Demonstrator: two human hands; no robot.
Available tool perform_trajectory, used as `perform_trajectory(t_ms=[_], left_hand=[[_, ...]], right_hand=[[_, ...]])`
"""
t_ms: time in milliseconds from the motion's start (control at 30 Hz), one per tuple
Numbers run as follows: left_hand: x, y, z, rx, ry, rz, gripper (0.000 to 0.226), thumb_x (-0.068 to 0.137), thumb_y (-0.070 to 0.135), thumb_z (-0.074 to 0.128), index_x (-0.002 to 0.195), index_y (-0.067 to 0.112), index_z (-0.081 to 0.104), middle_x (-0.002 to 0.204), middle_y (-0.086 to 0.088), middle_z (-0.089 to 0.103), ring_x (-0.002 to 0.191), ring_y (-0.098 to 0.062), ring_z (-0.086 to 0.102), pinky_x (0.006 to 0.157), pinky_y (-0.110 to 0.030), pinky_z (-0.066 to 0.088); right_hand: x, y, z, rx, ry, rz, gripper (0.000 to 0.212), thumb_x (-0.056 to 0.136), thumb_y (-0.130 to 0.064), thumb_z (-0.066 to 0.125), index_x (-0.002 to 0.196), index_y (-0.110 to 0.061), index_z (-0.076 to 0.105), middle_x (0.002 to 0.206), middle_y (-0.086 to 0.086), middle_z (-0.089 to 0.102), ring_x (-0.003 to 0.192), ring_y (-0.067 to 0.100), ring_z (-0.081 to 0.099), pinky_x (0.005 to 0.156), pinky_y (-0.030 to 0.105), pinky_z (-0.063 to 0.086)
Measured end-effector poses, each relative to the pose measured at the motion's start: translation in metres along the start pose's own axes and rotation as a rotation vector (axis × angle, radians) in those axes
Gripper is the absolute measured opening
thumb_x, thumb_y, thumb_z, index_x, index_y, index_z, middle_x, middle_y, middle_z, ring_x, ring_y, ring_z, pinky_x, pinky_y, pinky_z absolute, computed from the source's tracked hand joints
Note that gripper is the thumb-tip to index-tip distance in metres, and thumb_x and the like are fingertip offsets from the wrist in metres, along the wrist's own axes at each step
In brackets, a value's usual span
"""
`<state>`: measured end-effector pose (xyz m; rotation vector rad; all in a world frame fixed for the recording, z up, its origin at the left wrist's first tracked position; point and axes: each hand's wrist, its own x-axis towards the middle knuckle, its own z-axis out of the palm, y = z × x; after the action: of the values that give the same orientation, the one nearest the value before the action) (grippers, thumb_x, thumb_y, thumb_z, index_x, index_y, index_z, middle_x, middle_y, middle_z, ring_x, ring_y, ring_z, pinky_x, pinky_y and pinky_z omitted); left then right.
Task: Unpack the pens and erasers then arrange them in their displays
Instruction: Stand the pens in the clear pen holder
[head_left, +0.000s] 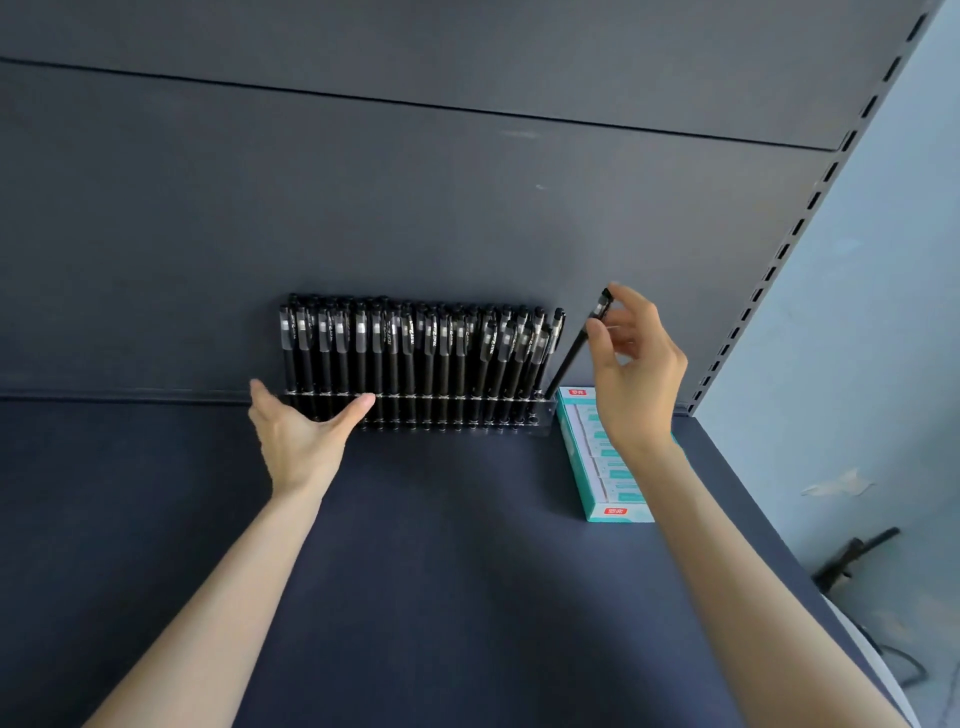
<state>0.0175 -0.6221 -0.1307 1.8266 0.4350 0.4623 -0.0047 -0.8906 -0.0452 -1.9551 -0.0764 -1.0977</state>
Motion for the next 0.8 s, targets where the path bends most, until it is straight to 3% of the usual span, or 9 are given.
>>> perform_trajectory(t_ms=[267, 567, 800], left_hand=[[0.0, -0.004, -0.001, 0.016, 0.012, 0.05, 0.11, 0.069, 0.045, 0.08, 0.148, 0.004, 0.015, 0.15, -0.016, 0.025, 0.136, -0.031, 0.032, 0.105, -0.047, 0.035], [-0.002, -0.001, -0.001, 0.051, 0.029, 0.052, 0.108, 0.07, 0.047, 0.079, 0.147, 0.005, 0.017, 0.149, -0.015, 0.028, 0.133, -0.033, 0.036, 0.099, -0.05, 0.039], [-0.002, -0.002, 0.0, 0.039, 0.034, 0.037, 0.107, 0.071, 0.046, 0.079, 0.148, 0.007, 0.016, 0.151, -0.012, 0.026, 0.135, -0.03, 0.035, 0.099, -0.046, 0.039]], right_hand=[[-0.005, 0.004, 0.015, -0.049, -0.004, 0.005, 0.03, 0.089, -0.004, 0.058, 0.118, -0.01, 0.059, 0.092, -0.002, 0.062, 0.078, 0.011, 0.06, 0.076, 0.015, 0.049], [-0.016, 0.012, 0.028, -0.15, -0.174, 0.069, 0.032, 0.087, -0.003, 0.059, 0.118, -0.013, 0.062, 0.089, 0.007, 0.065, 0.074, 0.021, 0.059, 0.08, 0.038, 0.052], [-0.015, 0.015, 0.022, -0.172, -0.2, 0.08, 0.031, 0.088, -0.004, 0.057, 0.118, -0.013, 0.059, 0.084, 0.001, 0.062, 0.072, 0.021, 0.06, 0.078, 0.036, 0.049]])
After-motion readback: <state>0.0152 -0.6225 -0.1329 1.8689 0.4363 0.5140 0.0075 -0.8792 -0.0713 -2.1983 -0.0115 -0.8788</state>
